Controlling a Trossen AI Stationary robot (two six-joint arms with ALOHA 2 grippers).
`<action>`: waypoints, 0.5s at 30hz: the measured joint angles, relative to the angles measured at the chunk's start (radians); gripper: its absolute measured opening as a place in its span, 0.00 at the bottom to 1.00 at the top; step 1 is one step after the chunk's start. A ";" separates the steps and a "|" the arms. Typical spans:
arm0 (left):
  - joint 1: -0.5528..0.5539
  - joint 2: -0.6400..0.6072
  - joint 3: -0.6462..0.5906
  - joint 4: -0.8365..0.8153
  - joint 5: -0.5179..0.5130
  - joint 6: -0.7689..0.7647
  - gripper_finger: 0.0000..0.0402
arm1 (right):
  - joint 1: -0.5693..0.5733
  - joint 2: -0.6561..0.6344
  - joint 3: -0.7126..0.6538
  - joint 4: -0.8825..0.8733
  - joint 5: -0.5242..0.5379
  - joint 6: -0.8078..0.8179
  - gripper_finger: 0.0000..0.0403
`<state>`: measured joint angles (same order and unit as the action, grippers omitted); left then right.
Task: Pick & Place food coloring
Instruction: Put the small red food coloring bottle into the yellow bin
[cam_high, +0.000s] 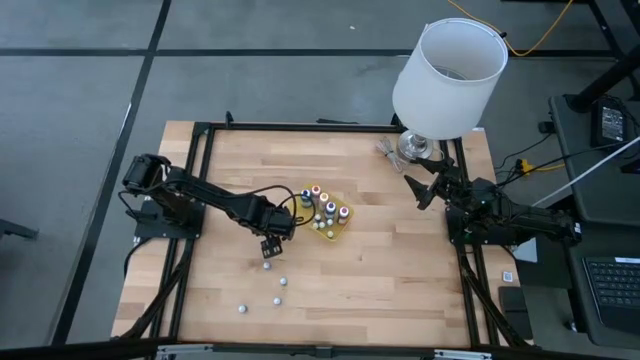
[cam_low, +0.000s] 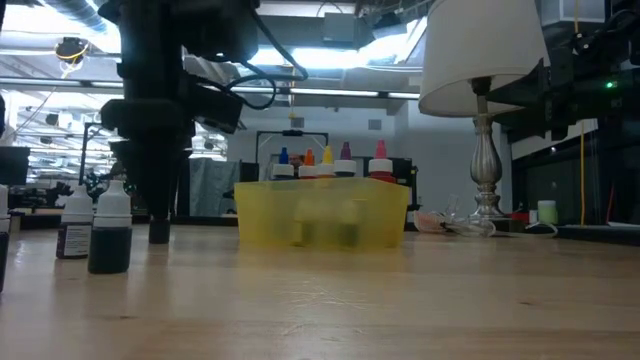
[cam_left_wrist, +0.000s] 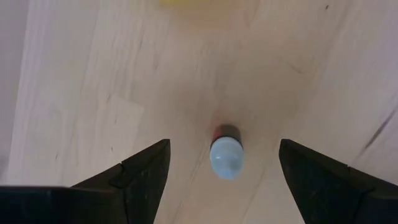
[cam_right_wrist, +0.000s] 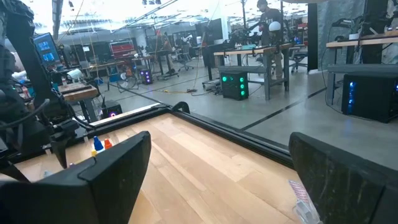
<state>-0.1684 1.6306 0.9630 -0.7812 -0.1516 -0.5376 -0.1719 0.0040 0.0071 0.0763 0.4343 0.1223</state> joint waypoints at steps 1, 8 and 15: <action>0.000 0.000 0.000 -0.002 0.001 0.001 0.73 | 0.000 0.000 0.000 0.000 0.000 0.000 0.95; 0.000 0.000 0.000 -0.002 0.024 0.000 0.64 | 0.000 0.000 0.000 0.000 0.000 0.000 0.95; 0.000 0.000 0.000 -0.003 0.042 -0.002 0.46 | 0.000 0.000 0.000 0.000 0.000 0.000 0.95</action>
<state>-0.1684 1.6306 0.9630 -0.7841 -0.1100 -0.5392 -0.1719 0.0040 0.0071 0.0765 0.4343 0.1223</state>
